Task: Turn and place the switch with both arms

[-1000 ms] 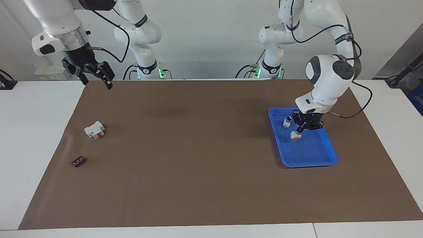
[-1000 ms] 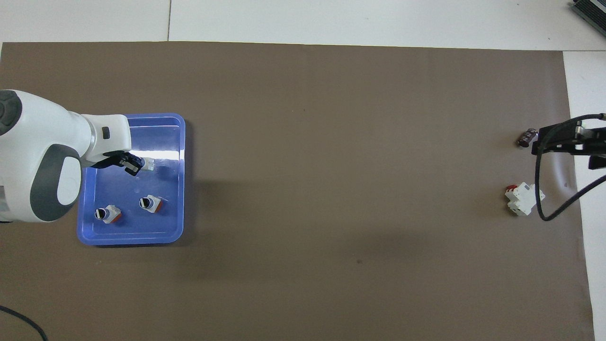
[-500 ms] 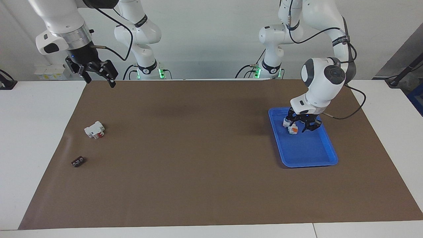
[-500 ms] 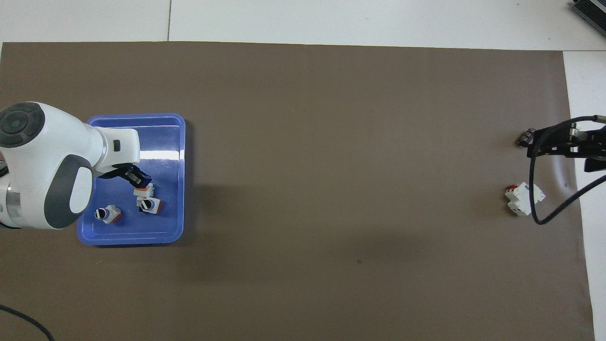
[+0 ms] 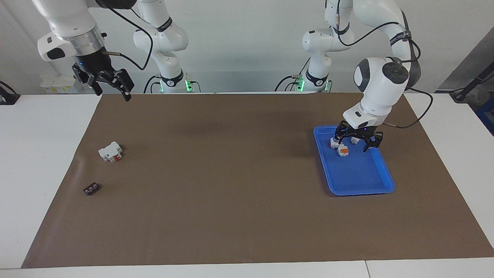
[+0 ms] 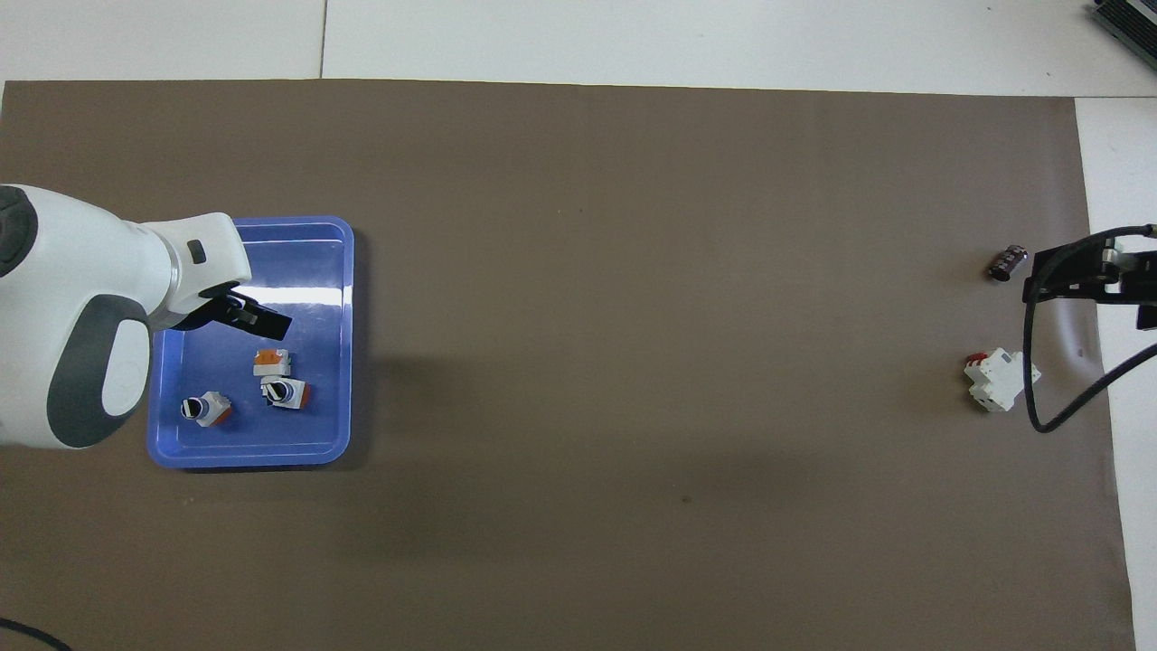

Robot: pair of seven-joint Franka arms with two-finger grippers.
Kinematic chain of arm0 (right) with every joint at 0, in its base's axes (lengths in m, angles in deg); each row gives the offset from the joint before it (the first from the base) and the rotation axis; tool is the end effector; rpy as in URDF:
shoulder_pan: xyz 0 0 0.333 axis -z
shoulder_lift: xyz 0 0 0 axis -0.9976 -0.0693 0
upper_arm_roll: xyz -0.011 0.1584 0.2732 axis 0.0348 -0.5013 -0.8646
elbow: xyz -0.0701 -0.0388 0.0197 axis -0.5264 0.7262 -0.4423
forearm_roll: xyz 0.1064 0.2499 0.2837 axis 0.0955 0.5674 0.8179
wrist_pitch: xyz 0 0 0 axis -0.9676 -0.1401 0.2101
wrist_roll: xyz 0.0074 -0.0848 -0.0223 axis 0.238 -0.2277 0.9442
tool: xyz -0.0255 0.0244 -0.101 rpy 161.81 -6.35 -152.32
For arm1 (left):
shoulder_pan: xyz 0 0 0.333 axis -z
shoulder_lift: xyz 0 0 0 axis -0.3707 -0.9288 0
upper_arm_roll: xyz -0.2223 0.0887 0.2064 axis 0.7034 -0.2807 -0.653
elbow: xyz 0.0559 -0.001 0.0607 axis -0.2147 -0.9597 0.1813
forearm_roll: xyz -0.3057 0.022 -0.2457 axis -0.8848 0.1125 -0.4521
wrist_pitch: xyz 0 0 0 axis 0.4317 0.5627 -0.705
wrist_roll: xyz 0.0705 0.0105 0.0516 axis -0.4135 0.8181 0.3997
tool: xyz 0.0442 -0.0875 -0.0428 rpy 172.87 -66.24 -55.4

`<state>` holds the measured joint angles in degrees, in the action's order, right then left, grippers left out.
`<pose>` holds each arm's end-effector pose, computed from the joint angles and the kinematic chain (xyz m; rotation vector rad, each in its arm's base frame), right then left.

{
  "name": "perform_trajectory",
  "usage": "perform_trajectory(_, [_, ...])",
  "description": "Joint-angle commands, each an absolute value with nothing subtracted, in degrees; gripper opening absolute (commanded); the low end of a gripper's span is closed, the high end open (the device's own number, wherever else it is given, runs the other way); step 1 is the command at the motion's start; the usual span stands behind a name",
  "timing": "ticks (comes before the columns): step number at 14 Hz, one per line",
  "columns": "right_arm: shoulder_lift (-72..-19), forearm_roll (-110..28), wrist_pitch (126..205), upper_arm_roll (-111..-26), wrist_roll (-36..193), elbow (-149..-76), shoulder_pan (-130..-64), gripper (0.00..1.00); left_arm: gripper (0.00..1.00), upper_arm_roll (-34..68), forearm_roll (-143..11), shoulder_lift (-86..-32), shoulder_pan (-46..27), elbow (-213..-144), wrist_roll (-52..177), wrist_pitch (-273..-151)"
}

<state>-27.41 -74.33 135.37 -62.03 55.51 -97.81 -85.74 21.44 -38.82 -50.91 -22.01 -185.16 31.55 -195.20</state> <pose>0.5346 -0.0043 0.6545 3.0720 -0.3916 0.0322 0.5596 -0.0703 0.4387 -3.0478 0.6409 -0.0909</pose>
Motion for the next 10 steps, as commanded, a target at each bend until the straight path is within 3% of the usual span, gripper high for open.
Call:
perform_trajectory(1, [-26.9, -76.1, 134.3, -62.5, 57.2, -97.7, -85.6, 1.00, 1.00, 21.1, -37.7, -45.5, -21.3, -185.5, 38.3, -191.3])
perform_trajectory(10, [-26.8, -75.6, 134.6, -62.4, 58.8, -98.0, -86.3, 1.00, 1.00, 18.0, -42.8, -49.7, -21.3, -154.7, 38.8, -161.6])
